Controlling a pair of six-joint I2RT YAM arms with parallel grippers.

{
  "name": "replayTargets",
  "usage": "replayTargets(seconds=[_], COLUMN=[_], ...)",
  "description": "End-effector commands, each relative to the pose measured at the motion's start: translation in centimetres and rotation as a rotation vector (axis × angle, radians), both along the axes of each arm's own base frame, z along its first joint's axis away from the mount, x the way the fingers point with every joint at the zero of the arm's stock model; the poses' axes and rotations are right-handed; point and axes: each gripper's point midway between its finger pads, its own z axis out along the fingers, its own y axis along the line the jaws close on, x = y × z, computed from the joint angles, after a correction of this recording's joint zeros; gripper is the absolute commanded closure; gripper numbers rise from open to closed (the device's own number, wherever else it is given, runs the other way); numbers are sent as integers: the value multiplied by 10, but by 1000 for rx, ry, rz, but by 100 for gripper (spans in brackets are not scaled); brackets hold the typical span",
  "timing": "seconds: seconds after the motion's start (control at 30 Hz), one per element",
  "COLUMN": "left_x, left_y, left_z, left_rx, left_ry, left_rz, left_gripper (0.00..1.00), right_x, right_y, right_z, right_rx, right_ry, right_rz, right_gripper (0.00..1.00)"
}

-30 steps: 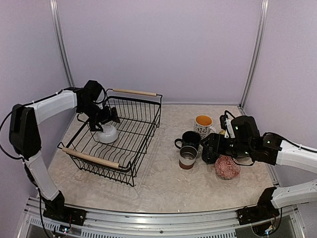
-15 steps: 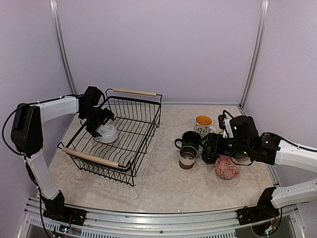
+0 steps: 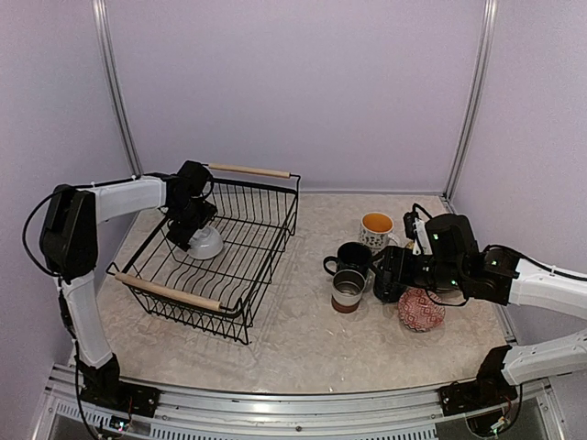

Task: Unload the mixed dishes from the dish rack
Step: Move the bowl to the dish rack.

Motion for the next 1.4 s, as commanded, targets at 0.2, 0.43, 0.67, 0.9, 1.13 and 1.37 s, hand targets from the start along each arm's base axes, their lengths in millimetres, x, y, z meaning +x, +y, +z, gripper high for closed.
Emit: replayTargets(seconds=[0.2, 0.43, 0.67, 0.9, 1.13, 1.37], left_x=[-42, -56, -63, -68, -67, -72], left_y=[11, -2, -25, -73, -102, -112], left_z=[-47, -51, -39, -28, -13, 19], left_rx=[233, 253, 247, 183, 93, -87], left_ry=[311, 317, 274, 226, 143, -18], left_rz=[0, -81, -207, -444, -726, -967], left_gripper=[14, 26, 39, 40, 24, 7], right_x=[0, 0, 0, -2, -3, -2], right_y=[1, -1, 0, -1, -1, -2], right_z=[10, 12, 15, 15, 15, 11], right_rx=[3, 5, 13, 20, 20, 16], right_ry=[-23, -28, -30, -30, -28, -23], right_rz=[-1, -7, -5, -6, -8, -12], right_gripper=[19, 19, 19, 19, 19, 19])
